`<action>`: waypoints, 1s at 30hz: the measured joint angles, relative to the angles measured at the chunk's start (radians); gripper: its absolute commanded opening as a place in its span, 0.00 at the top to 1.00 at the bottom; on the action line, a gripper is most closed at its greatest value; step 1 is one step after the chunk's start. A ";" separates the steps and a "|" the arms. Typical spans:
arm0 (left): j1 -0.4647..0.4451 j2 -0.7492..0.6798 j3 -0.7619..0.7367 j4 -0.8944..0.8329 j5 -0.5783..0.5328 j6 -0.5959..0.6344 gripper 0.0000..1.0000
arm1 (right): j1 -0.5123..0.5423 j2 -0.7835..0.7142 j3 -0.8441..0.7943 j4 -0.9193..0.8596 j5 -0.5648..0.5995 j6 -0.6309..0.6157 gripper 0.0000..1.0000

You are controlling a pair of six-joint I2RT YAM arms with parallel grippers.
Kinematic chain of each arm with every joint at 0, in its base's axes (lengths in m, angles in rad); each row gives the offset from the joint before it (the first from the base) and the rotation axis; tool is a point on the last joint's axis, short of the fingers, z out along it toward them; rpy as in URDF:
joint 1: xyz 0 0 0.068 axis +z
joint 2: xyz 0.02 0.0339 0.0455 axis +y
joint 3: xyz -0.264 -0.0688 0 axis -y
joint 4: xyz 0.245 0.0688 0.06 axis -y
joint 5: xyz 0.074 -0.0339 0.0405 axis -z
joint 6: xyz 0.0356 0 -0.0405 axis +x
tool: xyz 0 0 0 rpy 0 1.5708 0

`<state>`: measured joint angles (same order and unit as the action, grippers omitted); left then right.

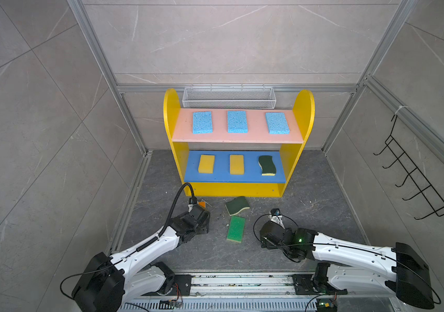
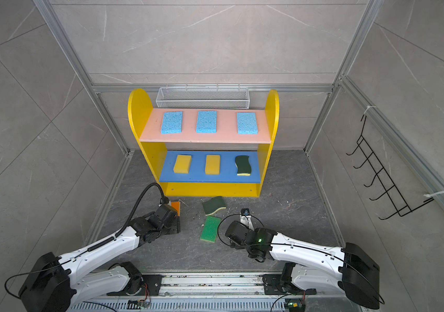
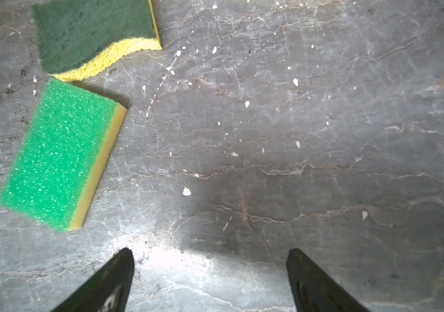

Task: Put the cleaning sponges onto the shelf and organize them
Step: 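Lift and carry the orange sponge with the left gripper toward the shelf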

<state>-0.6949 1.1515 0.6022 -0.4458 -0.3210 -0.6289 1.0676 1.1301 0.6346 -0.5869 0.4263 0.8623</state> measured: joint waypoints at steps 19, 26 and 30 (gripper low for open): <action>0.071 0.204 0.116 0.134 0.040 0.138 0.31 | 0.000 0.059 0.034 0.024 0.004 -0.061 0.09; 0.108 0.235 0.137 0.163 0.042 0.171 0.31 | 0.000 0.069 0.047 0.037 0.000 -0.086 0.09; 0.127 0.245 0.137 0.190 0.042 0.188 0.31 | 0.000 0.069 0.054 0.043 -0.003 -0.096 0.09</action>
<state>-0.5678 1.3960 0.7387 -0.2562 -0.2787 -0.4404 1.0676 1.1992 0.6884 -0.5442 0.4229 0.7666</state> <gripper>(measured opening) 0.692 0.913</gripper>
